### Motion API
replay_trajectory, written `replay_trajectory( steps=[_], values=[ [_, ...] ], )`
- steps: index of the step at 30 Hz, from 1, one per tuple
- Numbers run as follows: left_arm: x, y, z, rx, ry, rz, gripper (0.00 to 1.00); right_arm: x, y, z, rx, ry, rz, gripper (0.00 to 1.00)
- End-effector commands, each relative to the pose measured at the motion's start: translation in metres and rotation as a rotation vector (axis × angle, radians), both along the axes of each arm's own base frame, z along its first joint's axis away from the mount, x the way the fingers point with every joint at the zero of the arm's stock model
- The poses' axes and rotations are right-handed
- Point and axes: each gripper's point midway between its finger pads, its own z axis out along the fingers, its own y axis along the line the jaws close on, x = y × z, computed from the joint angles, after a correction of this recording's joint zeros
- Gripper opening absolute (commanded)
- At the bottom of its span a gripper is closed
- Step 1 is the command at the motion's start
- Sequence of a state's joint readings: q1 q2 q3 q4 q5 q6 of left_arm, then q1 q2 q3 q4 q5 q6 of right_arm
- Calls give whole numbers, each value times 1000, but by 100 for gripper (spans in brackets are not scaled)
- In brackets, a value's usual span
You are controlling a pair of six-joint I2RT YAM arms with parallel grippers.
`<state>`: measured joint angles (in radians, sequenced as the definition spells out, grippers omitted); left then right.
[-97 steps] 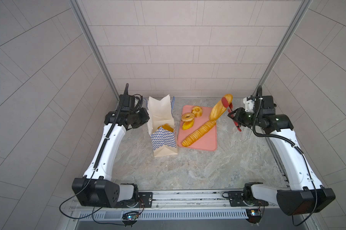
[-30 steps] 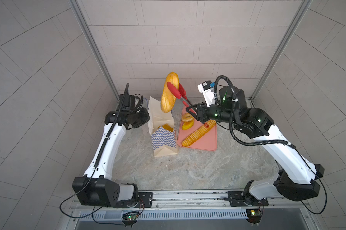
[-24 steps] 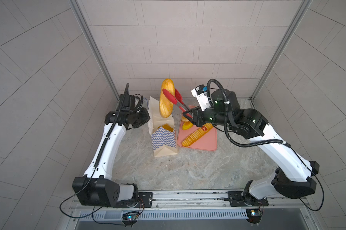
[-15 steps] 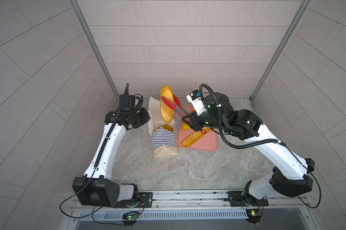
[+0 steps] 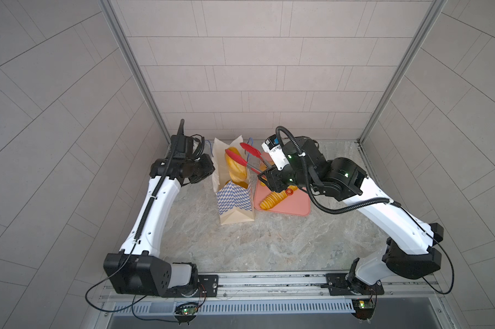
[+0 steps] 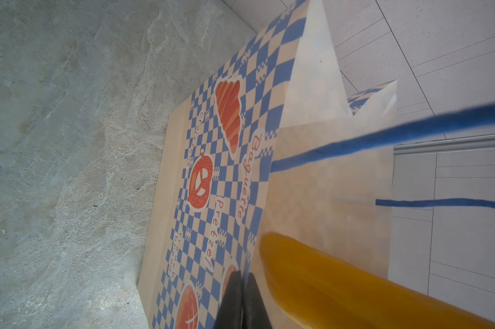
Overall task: Pack bread into a paper bag
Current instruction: Place the bread in the paper bag, then pick up the bread from the tray.
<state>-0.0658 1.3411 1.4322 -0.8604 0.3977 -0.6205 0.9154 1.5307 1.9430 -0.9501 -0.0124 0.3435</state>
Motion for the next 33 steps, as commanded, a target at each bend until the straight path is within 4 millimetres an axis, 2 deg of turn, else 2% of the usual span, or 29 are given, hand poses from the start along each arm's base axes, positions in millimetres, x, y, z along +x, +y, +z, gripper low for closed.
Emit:
replay_trajectory(
  steps=[1,10,18,27,33],
  values=[
    [-4,-2,3,-6,0,-7,0,0,-5,26,49,-61,-15,58],
    [-4,-2,3,-6,1,-7,0,-1,-9,38,78,-80,-30,58],
    [-6,-2,2,-5,5,-8,0,2,-28,65,129,-131,-82,56],
    [-8,-2,0,-5,9,-10,0,15,-80,84,180,-158,-222,54],
    [-9,-2,-2,-3,16,-10,0,29,-125,72,187,-117,-375,53]
  ],
)
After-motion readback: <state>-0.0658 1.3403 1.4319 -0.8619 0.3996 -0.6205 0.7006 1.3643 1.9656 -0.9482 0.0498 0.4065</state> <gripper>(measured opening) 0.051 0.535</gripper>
